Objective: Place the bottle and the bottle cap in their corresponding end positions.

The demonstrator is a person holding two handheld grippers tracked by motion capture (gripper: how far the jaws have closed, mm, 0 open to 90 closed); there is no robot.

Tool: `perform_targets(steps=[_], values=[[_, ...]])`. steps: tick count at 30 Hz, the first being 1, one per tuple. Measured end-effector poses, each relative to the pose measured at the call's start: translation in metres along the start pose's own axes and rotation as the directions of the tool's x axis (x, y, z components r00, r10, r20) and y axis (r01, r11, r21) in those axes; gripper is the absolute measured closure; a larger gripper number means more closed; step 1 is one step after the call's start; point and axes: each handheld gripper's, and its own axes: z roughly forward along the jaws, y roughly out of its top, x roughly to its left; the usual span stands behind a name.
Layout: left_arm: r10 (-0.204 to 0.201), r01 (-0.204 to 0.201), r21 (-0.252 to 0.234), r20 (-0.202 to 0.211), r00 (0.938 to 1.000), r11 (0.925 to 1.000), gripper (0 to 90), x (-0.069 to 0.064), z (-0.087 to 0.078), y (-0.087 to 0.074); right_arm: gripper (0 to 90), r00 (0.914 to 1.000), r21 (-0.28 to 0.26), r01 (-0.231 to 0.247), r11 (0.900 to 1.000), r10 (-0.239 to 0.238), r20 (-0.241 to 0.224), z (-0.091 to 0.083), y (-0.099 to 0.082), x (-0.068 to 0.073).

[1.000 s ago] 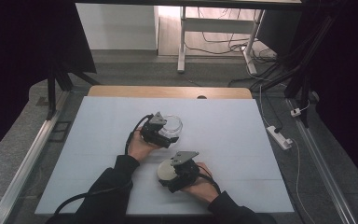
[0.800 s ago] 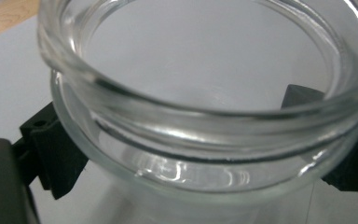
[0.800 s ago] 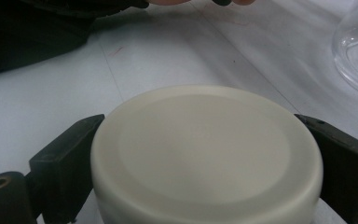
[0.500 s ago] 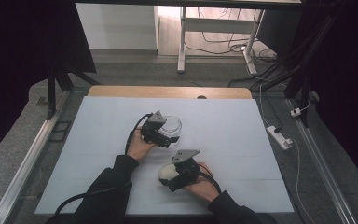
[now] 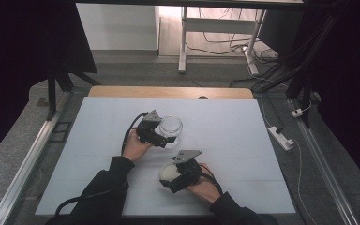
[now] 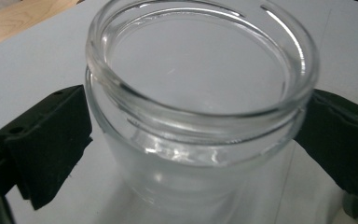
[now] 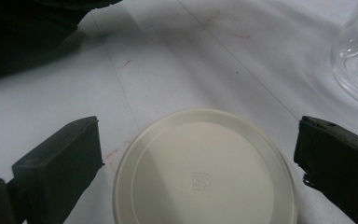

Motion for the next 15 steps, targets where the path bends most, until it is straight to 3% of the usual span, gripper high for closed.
perform_targets(steps=[15], values=[[-0.023,0.023,-0.020,-0.005,0.9997,0.9995,0.0,-0.008,-0.024,-0.005,0.9,0.9999,-0.030,-0.012,0.9995,0.012,0.000,-0.008,0.004,0.001]])
